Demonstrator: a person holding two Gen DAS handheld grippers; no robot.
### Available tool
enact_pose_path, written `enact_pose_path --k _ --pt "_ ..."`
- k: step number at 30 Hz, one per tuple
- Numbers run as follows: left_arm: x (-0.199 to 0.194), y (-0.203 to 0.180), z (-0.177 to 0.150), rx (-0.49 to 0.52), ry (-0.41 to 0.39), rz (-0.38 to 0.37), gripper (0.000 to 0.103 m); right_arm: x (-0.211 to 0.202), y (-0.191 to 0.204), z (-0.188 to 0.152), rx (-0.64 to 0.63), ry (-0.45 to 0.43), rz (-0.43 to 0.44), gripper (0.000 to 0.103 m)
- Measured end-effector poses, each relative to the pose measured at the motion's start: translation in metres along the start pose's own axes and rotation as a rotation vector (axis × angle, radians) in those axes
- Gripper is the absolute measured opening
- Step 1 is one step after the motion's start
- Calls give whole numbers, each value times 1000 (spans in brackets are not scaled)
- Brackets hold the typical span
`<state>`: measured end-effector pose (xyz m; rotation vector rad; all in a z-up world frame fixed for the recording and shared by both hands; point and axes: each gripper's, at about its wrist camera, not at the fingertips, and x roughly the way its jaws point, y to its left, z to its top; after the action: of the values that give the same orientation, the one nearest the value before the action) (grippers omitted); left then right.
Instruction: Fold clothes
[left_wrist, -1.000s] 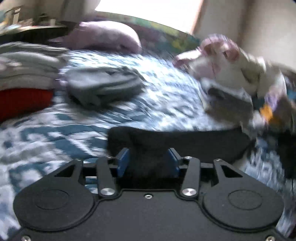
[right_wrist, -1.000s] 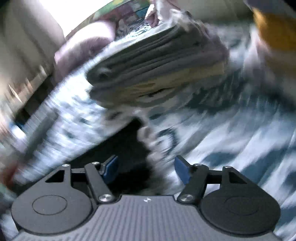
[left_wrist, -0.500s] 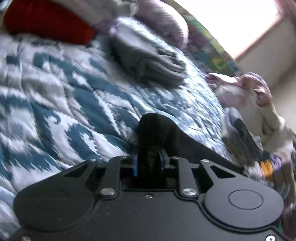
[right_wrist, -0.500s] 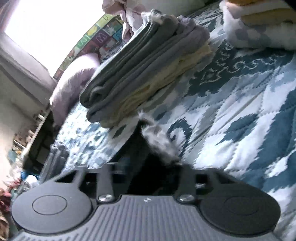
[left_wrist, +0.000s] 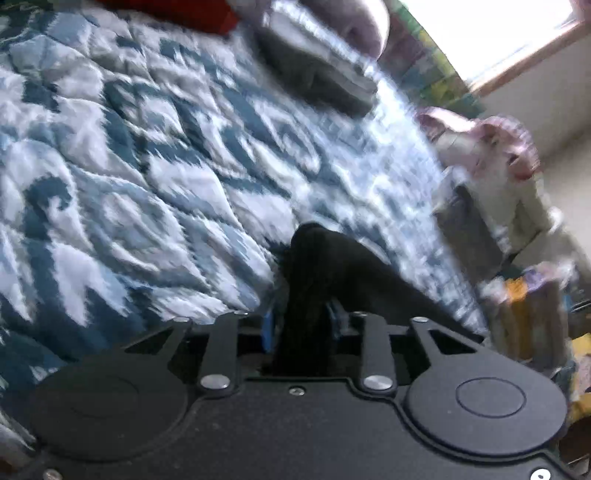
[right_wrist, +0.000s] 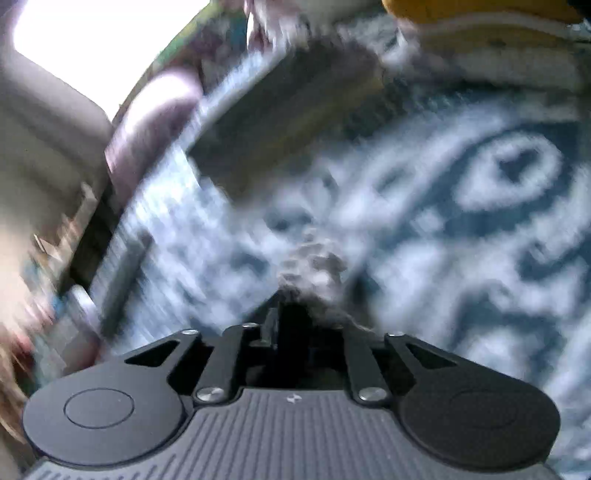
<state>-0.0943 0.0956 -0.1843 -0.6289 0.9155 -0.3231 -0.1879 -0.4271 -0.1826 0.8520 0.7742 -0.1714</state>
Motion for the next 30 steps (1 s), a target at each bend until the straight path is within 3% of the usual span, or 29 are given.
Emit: enact_pose_path --k 2,6,8,9,10,11,13,15,17,19,21,23,25,27,28,30 --pt "-15 -5 -3 39 -52 5 41 -5 -18 -11 27 -23 37 23" --pt "-25 -25 2 198 -98 13 43 -19 -29 -18 24 -91 94 48" --pt "-22 -30 9 239 -119 13 42 -17 -32 -19 31 -107 108 49" --pt "-15 -31 11 248 -124 17 40 -15 -35 -19 41 -115 118 50" --pt "-9 -32 14 256 -128 22 26 -13 -36 -20 53 -126 128 50" --pt "-4 -33 14 271 -123 36 20 -11 -35 -21 56 -135 135 51" --pt "5 -33 16 300 -111 64 16 -8 -33 -23 41 -156 135 50" --pt "2 -32 16 296 -123 45 15 -6 -27 -25 3 -174 113 45" --pt "-7 -34 18 281 -150 6 15 -3 -25 -27 -27 -178 95 19" --pt "-16 -32 22 233 -198 -77 14 -1 -25 -28 -39 -182 88 15" --pt "-9 -25 26 164 -202 -113 14 -2 -31 -30 3 -205 103 14" --pt "20 -16 26 183 -125 -5 14 1 -34 -31 19 -220 110 14" --pt "33 5 25 87 -104 -35 17 4 -36 -31 27 -229 114 11" --pt "28 6 26 90 -99 -50 21 4 -37 -28 41 -218 119 12" --pt "25 1 25 116 -103 -38 35 4 -37 -27 44 -209 121 12" --pt "14 -12 24 207 -128 46 50 3 -37 -24 39 -191 125 15"
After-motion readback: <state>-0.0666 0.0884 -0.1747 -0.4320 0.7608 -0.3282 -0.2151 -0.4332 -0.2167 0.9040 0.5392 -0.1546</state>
